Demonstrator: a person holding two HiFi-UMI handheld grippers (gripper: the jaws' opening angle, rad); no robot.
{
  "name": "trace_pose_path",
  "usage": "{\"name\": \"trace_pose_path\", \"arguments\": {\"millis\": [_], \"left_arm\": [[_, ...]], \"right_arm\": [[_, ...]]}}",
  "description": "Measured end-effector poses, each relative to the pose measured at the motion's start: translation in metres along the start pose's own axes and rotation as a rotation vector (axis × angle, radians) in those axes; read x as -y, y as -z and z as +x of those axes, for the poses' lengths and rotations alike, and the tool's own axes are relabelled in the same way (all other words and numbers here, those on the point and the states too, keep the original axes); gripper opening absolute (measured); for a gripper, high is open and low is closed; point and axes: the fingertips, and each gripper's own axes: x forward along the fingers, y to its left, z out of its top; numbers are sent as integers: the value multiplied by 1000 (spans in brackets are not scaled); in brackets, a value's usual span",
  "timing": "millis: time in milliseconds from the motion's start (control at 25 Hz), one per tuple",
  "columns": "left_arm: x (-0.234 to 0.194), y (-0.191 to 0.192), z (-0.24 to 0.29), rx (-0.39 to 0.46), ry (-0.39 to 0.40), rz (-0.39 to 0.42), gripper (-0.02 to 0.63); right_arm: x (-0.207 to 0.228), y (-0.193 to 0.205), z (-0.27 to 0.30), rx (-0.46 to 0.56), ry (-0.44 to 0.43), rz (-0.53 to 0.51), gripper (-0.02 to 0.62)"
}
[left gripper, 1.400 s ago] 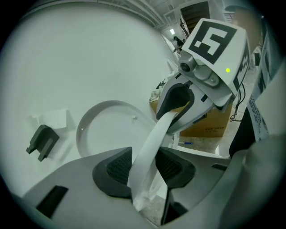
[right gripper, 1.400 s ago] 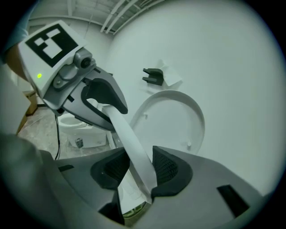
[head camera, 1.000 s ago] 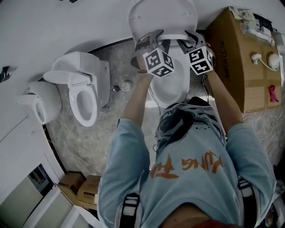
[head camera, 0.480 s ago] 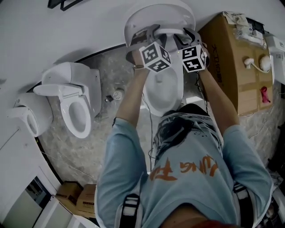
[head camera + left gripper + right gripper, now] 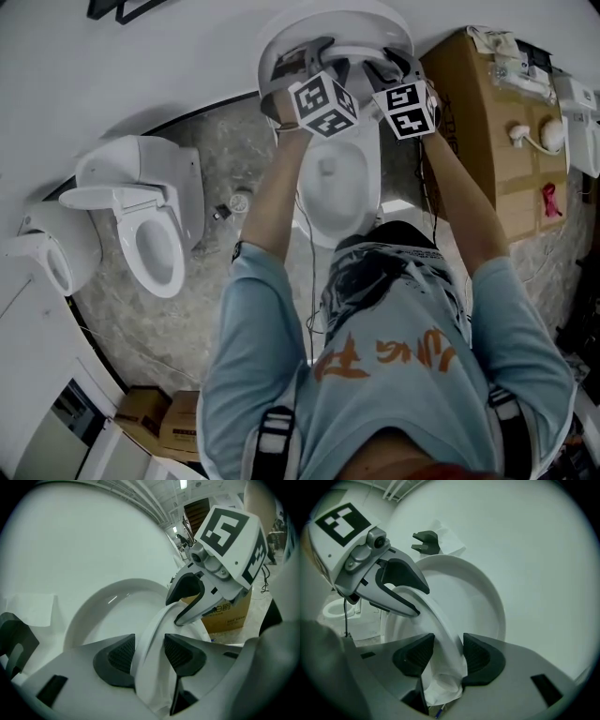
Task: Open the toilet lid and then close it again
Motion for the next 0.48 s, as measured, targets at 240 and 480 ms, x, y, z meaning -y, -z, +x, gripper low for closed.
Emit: {"name": "trace_pose_path", "arguments": {"millis": [240, 480], "left_arm": [[2, -2, -2, 14, -4, 17, 204], [7, -1, -7, -18, 40, -3, 196]], "right_arm": [[-1, 1, -2, 9, -6, -1, 213], [-4, 2, -9, -30, -46, -49, 191]]}}
